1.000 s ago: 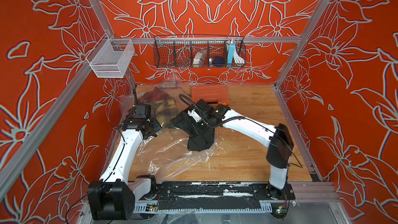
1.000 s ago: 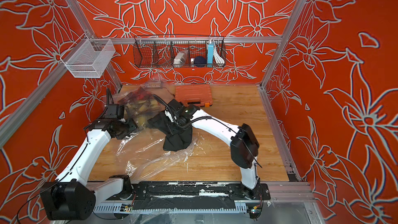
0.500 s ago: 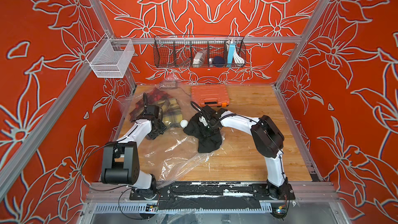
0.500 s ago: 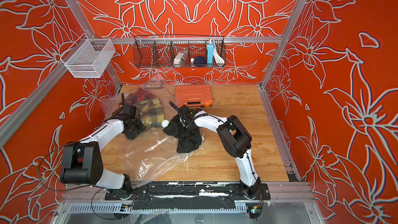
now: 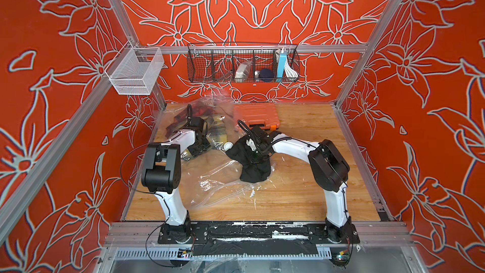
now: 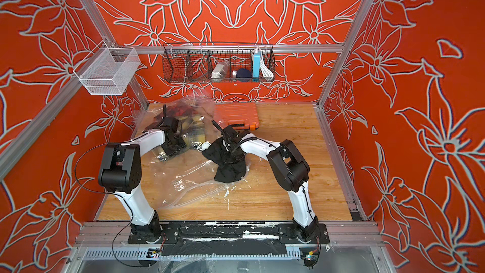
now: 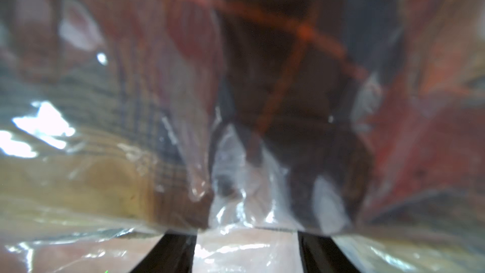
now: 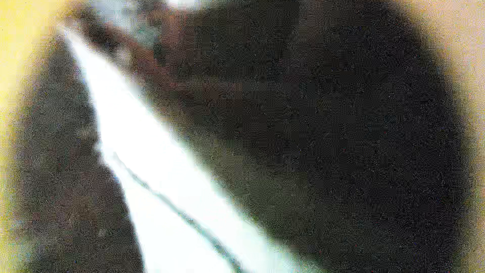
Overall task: Place the folded shirt into the vacuum bag
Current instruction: Adjust the vacuum bag at the center of the board.
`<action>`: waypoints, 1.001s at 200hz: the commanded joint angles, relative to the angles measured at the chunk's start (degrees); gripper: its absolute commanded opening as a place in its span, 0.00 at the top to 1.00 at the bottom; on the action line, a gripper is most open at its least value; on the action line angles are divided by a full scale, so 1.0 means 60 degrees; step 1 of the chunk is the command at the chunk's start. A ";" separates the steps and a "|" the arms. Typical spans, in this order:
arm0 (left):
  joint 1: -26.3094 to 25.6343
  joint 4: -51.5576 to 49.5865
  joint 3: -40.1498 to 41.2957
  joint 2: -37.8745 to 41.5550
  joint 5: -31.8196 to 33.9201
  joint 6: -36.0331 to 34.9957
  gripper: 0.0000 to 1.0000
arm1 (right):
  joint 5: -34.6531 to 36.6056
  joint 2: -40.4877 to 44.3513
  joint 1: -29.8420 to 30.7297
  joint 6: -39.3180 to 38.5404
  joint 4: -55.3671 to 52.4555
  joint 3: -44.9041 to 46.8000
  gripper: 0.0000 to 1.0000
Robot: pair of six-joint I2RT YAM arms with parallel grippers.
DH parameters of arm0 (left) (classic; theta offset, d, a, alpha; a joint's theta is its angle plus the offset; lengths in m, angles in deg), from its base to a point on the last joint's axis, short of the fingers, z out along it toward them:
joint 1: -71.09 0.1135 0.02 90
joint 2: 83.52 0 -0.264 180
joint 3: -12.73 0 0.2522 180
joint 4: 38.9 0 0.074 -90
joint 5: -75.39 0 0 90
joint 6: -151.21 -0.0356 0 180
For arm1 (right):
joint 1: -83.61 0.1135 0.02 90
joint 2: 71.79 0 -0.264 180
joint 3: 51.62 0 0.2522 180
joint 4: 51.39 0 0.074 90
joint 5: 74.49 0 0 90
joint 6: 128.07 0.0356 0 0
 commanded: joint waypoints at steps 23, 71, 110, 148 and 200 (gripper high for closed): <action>-0.0018 -0.0137 -0.0559 0.0412 -0.0351 -0.0764 0.39 | 0.0348 -0.1006 -0.0396 0.0255 -0.0100 -0.0608 1.00; -0.0633 -0.1856 0.0172 0.3260 -0.0904 -0.1422 0.38 | -0.0035 -0.1334 -0.0749 0.0262 0.0118 -0.0857 1.00; -0.2589 -0.3585 0.0271 0.5058 -0.1306 -0.2180 0.38 | -0.0927 0.0769 -0.1020 -0.0547 -0.0136 -0.0447 1.00; -0.4274 -0.4592 0.0527 0.5710 -0.1723 -0.2453 0.36 | -0.2041 0.3685 -0.2009 -0.0222 0.0106 0.1054 1.00; -0.6580 -0.4793 0.1357 0.5339 -0.0539 -0.2342 0.33 | -0.1428 0.6059 -0.2443 -0.0452 -0.0792 0.3022 1.00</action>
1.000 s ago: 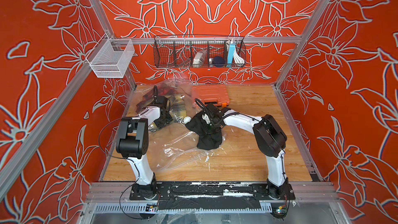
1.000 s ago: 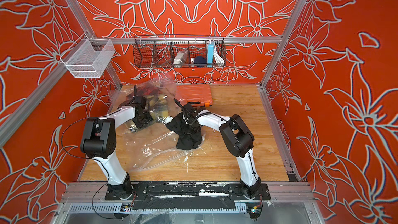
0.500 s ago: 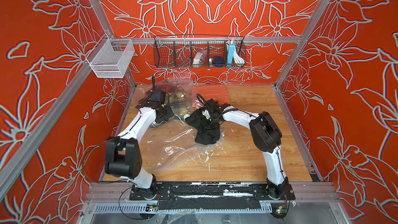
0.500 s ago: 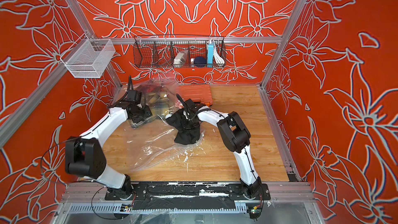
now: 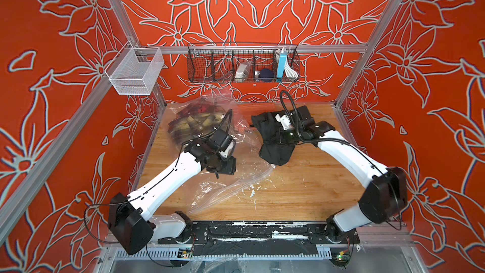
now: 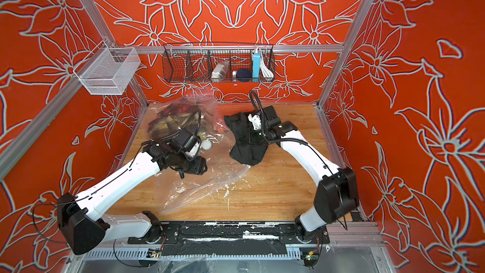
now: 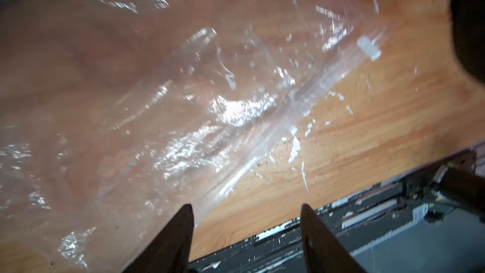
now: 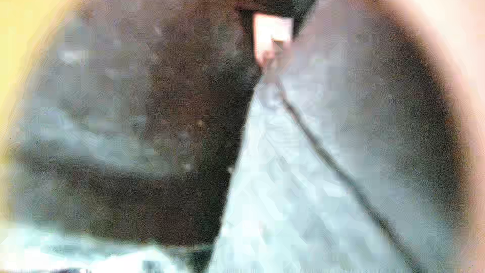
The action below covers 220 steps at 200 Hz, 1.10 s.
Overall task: Place the folded shirt into the vacuum bag
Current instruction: Adjust the vacuum bag at the center of the board, then open the vacuum bag at the center of the board.
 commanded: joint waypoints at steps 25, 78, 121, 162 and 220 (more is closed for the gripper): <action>-0.1547 -0.0460 0.0379 -0.1286 0.1314 -0.0337 0.32 | 0.0241 0.1035 0.0048 -0.0068 -0.0709 0.1512 1.00; -0.1802 -0.0495 0.0265 -0.2734 0.2782 -0.0941 0.33 | 0.0394 0.1438 -0.0040 -0.0214 -0.0901 0.1967 1.00; -0.1978 -0.0183 0.0083 -0.3709 0.2797 -0.1369 0.40 | 0.0390 0.1732 -0.0124 -0.0215 -0.0941 0.2315 1.00; -0.1967 -0.0082 -0.0070 -0.3842 0.3134 -0.1681 0.66 | 0.0272 0.2019 -0.0172 -0.0121 -0.0947 0.2688 1.00; -0.1391 -0.0303 -0.1161 -0.1870 0.3046 -0.2609 1.00 | -0.0768 0.3763 0.1088 0.0796 -0.0427 0.3546 1.00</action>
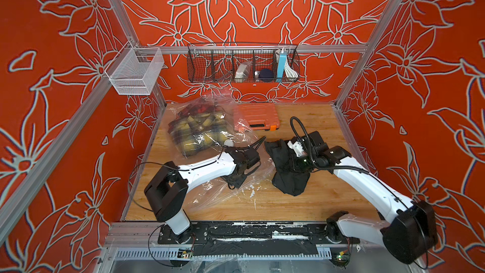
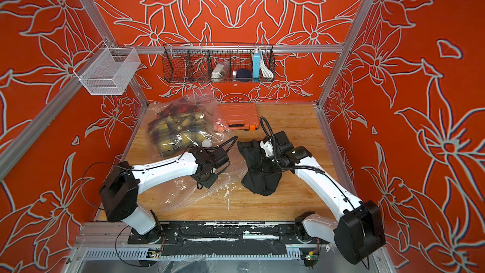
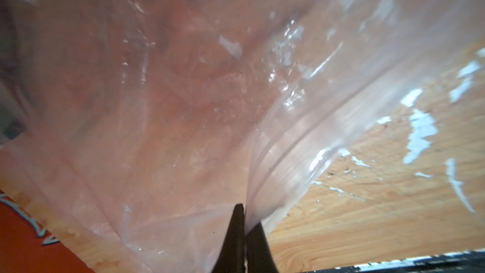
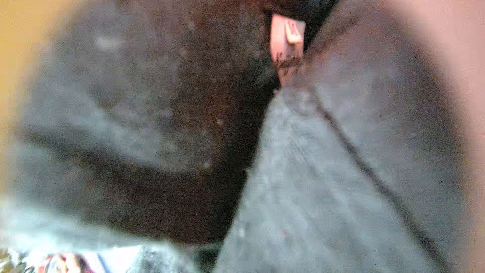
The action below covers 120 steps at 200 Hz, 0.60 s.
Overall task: Place the folded shirt into the vacuum bag
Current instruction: Open the vacuum bag at the center of the board, then place the shirt in the vacuum bag.
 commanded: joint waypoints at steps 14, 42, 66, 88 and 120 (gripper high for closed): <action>0.0463 -0.0460 -0.1059 0.1115 -0.0081 -0.0559 1.00 | -0.0153 0.0925 0.1966 0.0407 0.0340 -0.0147 1.00; 0.0702 -0.0655 -0.1453 0.1428 -0.0376 -0.0367 1.00 | 0.0177 0.0743 0.3362 0.0418 0.0623 -0.0453 1.00; 0.0979 -0.0647 -0.1796 0.1665 -0.0524 -0.0018 1.00 | 0.0584 -0.0168 0.4354 0.0143 0.1227 -0.1094 1.00; 0.1150 -0.0464 -0.2007 0.1934 -0.0652 0.0253 1.00 | 0.0549 -0.1136 0.4781 0.0371 0.2669 -0.1220 1.00; 0.1235 -0.0338 -0.2302 0.2230 -0.0818 0.0391 1.00 | 0.1415 -0.2416 0.5485 -0.0275 0.3380 -0.1970 1.00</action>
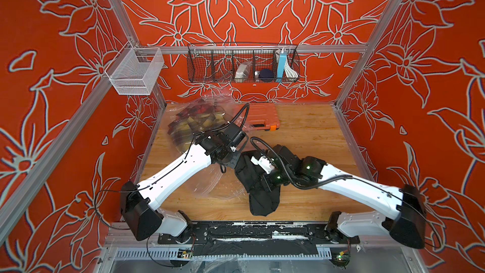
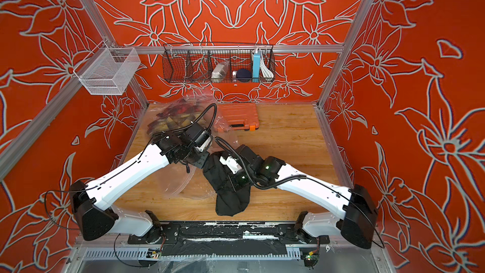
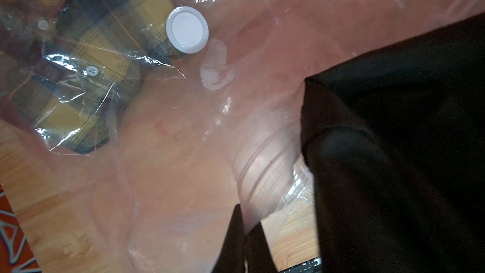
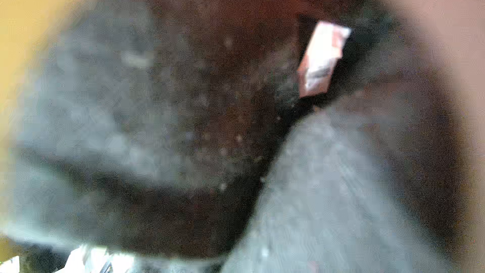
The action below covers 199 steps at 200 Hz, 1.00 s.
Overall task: Place the folded shirt into the vacuum bag
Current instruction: Place the shirt in the vacuum bag.
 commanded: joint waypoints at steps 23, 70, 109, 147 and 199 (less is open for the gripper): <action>0.0134 0.0103 -0.0741 0.0608 -0.0328 0.0221 1.00 | 0.1620 -0.1675 0.0447 -0.0673 0.0946 -0.0667 1.00; 0.0176 0.0133 -0.1066 0.0726 -0.0683 0.0334 1.00 | 0.1968 -0.2515 0.0636 -0.0513 -0.0323 -0.0444 1.00; 0.0246 0.0412 -0.0665 0.0774 -0.0973 0.0495 1.00 | 0.2038 -0.1945 0.1254 -0.2007 -0.1066 -0.1871 1.00; 0.0409 0.0542 -0.0529 0.0945 -0.1249 0.0532 1.00 | 0.1243 -0.1915 0.1786 -0.2775 -0.0797 -0.2780 1.00; 0.0425 0.0702 -0.0155 0.1358 -0.1843 0.0767 1.00 | 0.0808 -0.2995 0.0377 -0.2286 0.0646 -0.1867 1.00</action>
